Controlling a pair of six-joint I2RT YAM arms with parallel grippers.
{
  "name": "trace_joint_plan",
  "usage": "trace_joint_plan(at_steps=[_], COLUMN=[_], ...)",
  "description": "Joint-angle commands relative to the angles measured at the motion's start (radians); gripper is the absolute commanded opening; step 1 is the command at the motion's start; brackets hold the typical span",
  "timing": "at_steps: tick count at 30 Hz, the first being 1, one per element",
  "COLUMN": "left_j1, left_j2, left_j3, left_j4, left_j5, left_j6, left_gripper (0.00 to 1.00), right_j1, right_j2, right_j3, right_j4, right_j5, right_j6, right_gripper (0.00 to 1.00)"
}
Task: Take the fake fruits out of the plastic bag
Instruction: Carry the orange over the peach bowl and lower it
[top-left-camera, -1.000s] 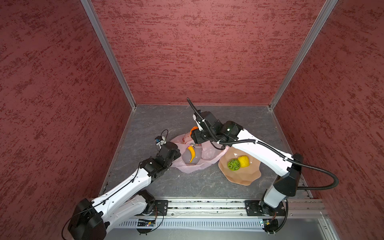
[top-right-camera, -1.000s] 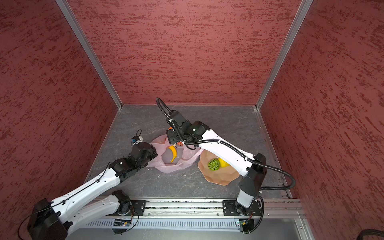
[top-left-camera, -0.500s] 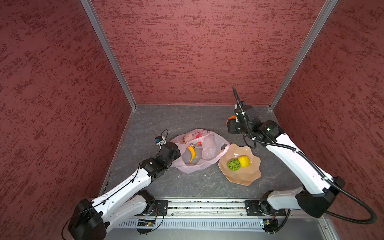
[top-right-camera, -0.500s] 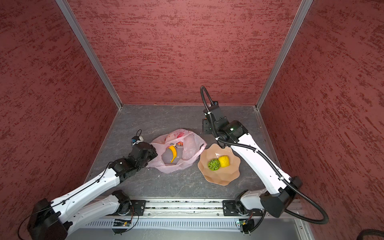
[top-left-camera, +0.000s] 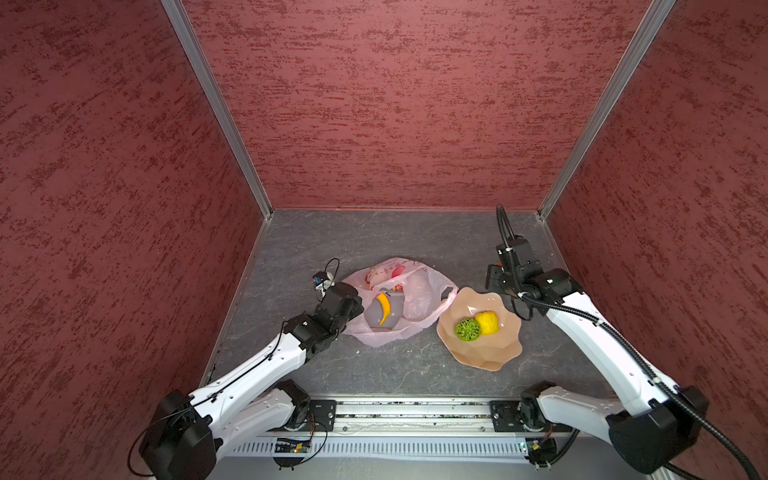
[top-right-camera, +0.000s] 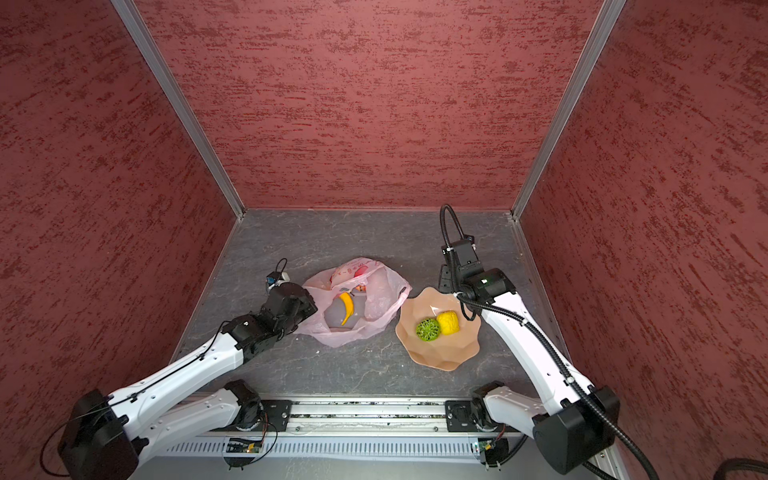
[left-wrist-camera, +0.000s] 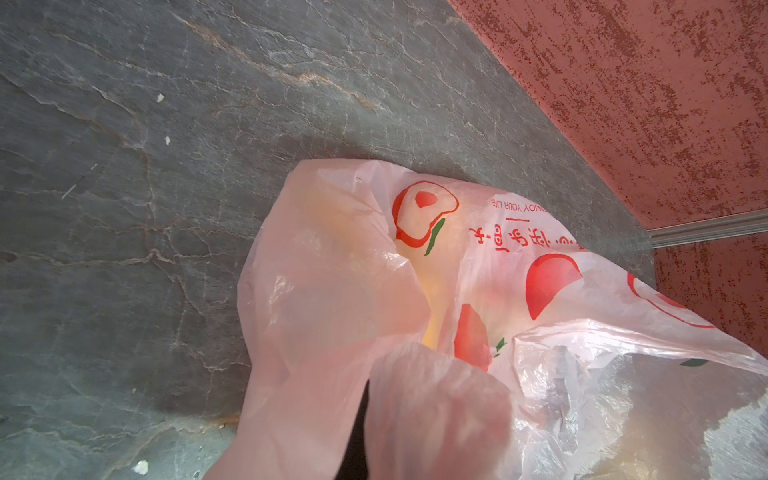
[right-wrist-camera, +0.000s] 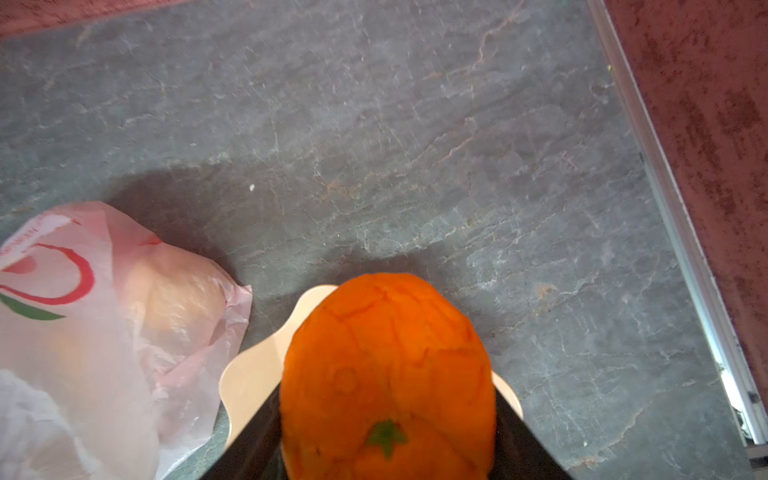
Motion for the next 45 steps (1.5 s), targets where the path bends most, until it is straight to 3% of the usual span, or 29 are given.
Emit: trace_joint_plan(at_steps=[1, 14, 31, 45], left_j1=[0.005, 0.002, 0.002, 0.001], left_j2=[0.007, 0.011, 0.009, 0.023], left_j3=[0.036, 0.034, 0.031, 0.032], left_j4=[0.010, 0.014, 0.012, 0.028], left_j5=[0.000, -0.004, -0.004, 0.004], left_j6=[0.018, 0.011, 0.010, 0.011], left_gripper=[0.00, 0.00, 0.00, 0.00], right_j1=[-0.004, -0.003, 0.001, 0.009], right_j2=[-0.014, 0.027, 0.141, 0.188], right_j3=[-0.051, -0.232, -0.283, -0.308], right_j4=[0.087, 0.231, 0.319, 0.346], right_j5=[-0.054, -0.177, -0.223, -0.245], right_j6=[0.028, 0.082, 0.069, 0.070], right_gripper=[0.34, 0.34, 0.34, 0.39])
